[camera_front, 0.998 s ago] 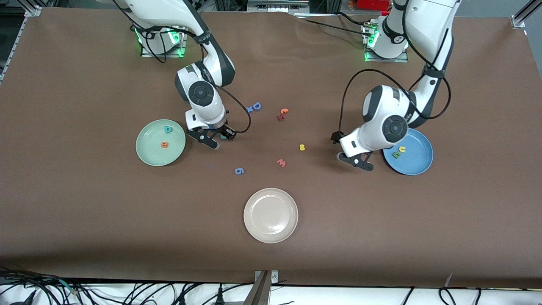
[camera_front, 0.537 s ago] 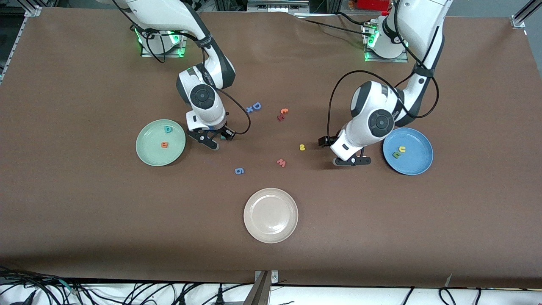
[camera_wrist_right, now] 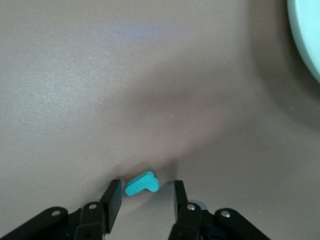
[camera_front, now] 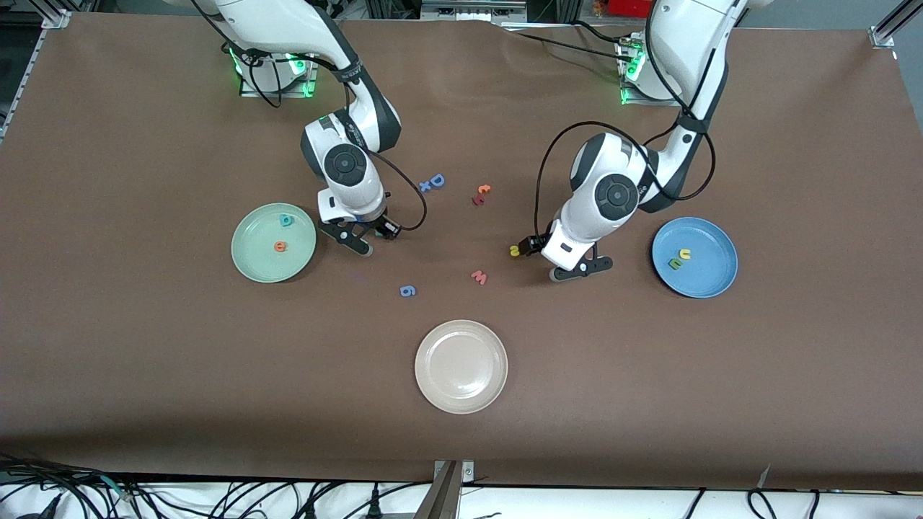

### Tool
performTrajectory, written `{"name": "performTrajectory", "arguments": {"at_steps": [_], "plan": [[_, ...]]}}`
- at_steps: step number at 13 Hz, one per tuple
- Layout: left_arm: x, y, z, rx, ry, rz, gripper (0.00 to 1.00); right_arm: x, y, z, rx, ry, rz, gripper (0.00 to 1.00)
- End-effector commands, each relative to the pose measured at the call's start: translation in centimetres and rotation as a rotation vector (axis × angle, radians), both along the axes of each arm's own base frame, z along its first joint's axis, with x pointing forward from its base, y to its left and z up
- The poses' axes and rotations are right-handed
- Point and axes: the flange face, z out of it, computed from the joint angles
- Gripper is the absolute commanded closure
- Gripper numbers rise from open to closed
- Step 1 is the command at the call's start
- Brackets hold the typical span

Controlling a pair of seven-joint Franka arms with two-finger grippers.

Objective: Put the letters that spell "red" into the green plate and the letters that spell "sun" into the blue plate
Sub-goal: 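Grasp the teal piece with the right gripper while the left gripper reaches yellow z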

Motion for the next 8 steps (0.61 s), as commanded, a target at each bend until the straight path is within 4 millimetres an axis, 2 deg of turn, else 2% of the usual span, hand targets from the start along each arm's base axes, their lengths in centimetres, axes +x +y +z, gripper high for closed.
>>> {"name": "performTrajectory", "arguments": {"at_steps": [1,5,6,7,8], "plan": [[-0.1,-1.4,-0.9,-0.004,0.008,0.016,0.01,-0.2,0.2,-0.3,0.006,-0.007,-0.013,0.49],[-0.1,-4.5,-1.1,-0.008,-0.015,0.037,0.01,-0.5,0.1,-0.9,-0.003,0.002,-0.012,0.5],[-0.5,-5.3,-1.4,-0.006,-0.013,0.039,0.01,-0.5,0.1,-1.0,-0.004,0.003,-0.011,0.58],[-0.4,-5.8,-1.3,-0.009,-0.016,0.043,0.01,-0.5,0.1,-1.0,-0.004,0.003,-0.011,0.62],[-0.4,-5.7,-1.7,-0.005,-0.011,0.043,0.01,-0.4,0.2,-0.8,-0.002,0.001,-0.01,0.73]]}}
